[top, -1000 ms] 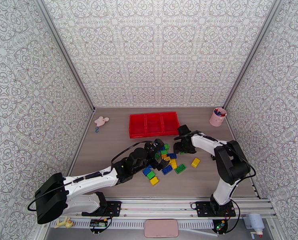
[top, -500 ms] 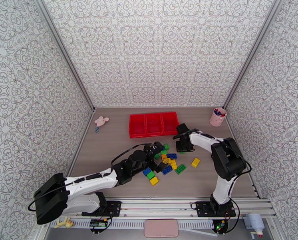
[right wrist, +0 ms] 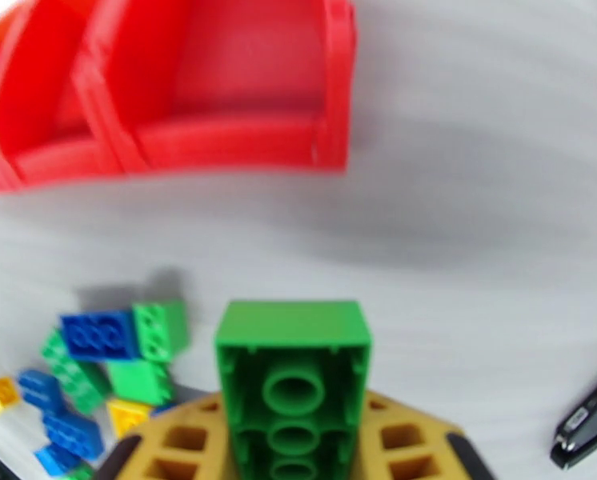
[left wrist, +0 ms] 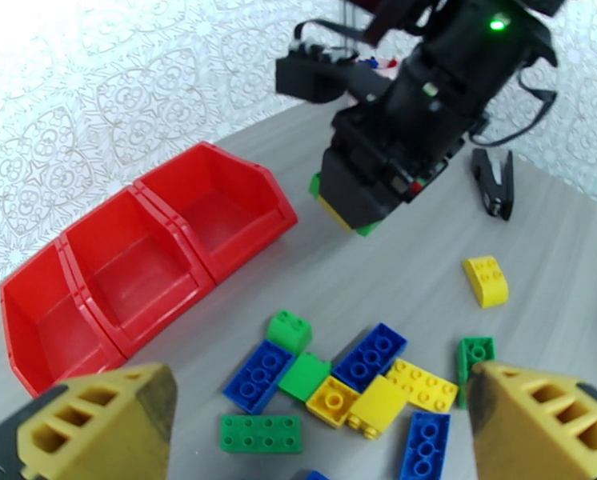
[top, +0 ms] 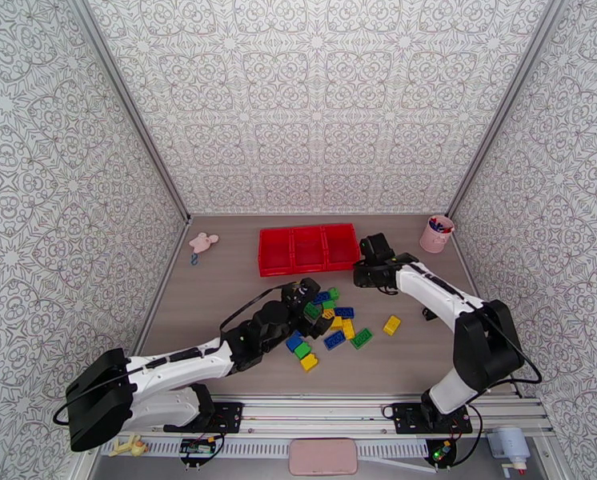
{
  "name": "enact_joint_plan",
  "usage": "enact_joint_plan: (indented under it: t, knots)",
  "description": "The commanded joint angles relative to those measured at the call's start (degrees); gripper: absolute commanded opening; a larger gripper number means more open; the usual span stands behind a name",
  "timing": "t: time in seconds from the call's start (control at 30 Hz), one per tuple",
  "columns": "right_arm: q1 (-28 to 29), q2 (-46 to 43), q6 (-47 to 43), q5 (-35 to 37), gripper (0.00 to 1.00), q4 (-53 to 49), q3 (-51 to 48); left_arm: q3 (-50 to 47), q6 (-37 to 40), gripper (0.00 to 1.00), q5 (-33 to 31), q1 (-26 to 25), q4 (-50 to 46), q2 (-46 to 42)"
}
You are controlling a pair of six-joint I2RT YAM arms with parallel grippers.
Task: Sort the legos into containers by color
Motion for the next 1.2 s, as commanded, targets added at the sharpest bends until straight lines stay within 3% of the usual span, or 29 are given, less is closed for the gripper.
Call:
enact_joint_plan:
  t: [0.0, 0.17, 0.63, 0.7, 0.9, 1.0, 1.17]
  knots:
    - [-0.2, 0.44, 1.9, 0.02, 0.24, 4.37, 4.1, 2.97, -0.08, 1.0, -1.26, 0.69, 3.06, 2.37]
    - [-1.41, 6.95, 0.74, 0.26, 0.24, 3.9, 12.73, 3.33, 1.71, 1.0, -1.33, 0.92, 1.67, 2.9]
    - [-1.72, 29.7, 0.17, 0.19, 0.24, 0.34, 34.82, -0.46, -3.1, 1.0, -4.57, 0.97, -0.58, -1.2]
    - [-1.74, 30.6, 0.01, 0.29, 0.29, -0.62, 36.75, -0.6, -3.5, 0.99, -5.75, 0.7, -1.04, -1.62]
    - [-1.76, 26.2, -1.47, 0.16, 0.63, 0.08, 35.01, -0.39, -9.61, 1.0, -10.97, 0.68, -5.61, -4.76]
    - [-1.71, 21.76, -1.6, -0.56, 0.74, 2.44, 30.54, 4.16, -17.17, 1.0, -15.55, 1.26, -16.38, -6.07]
    - [-0.77, 13.06, -1.68, -2.13, 0.88, 8.07, 19.98, 16.51, -34.22, 1.0, -19.3, 4.9, -43.84, -4.36]
